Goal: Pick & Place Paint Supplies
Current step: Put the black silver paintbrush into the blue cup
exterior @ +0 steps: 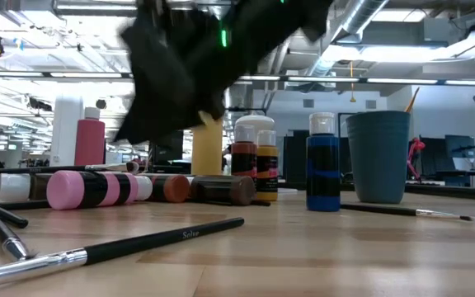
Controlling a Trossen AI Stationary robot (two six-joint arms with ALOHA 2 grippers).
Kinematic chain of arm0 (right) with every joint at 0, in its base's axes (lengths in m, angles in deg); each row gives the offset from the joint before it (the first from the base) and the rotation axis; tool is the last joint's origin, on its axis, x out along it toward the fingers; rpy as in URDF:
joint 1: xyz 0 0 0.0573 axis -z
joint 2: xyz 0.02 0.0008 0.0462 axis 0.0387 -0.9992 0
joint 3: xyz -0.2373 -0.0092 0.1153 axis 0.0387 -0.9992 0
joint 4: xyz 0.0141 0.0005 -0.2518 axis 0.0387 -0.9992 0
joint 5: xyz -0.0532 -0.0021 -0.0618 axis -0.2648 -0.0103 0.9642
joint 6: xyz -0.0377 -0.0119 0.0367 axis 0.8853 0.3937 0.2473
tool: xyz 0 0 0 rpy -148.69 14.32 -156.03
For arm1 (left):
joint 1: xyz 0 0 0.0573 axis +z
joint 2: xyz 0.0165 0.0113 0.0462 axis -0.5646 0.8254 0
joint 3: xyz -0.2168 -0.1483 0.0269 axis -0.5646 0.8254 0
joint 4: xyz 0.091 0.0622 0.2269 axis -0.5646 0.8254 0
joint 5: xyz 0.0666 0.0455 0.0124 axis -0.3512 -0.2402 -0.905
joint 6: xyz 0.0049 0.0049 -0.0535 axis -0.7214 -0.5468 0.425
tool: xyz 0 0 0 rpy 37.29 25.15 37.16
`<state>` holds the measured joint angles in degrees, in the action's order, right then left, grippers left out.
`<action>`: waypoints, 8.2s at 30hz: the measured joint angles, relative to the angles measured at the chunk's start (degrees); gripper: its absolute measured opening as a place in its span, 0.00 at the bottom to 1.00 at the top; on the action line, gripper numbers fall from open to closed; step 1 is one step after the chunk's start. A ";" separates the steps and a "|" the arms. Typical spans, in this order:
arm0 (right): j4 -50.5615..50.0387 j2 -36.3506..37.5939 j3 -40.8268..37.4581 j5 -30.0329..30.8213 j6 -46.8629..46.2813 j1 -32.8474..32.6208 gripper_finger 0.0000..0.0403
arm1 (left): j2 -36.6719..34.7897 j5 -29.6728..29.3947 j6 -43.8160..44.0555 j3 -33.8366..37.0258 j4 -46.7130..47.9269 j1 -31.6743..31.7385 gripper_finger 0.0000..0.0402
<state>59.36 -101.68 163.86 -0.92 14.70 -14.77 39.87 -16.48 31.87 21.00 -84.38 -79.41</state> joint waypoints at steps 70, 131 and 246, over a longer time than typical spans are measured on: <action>-7.47 4.80 0.05 -3.77 0.98 -0.12 0.45 | 0.09 -0.02 -1.05 0.00 -0.11 0.00 0.53; 0.35 7.85 -2.30 -3.78 4.31 -4.90 0.45 | 0.09 -0.70 -1.07 0.00 -0.27 0.00 0.53; -13.11 19.08 -9.81 -10.84 7.51 -6.63 0.45 | 35.89 12.11 -10.54 -2.45 38.82 55.39 0.34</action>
<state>46.24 -82.60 154.05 -11.77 22.20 -21.40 75.76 -4.37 21.34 18.55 -45.56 -24.02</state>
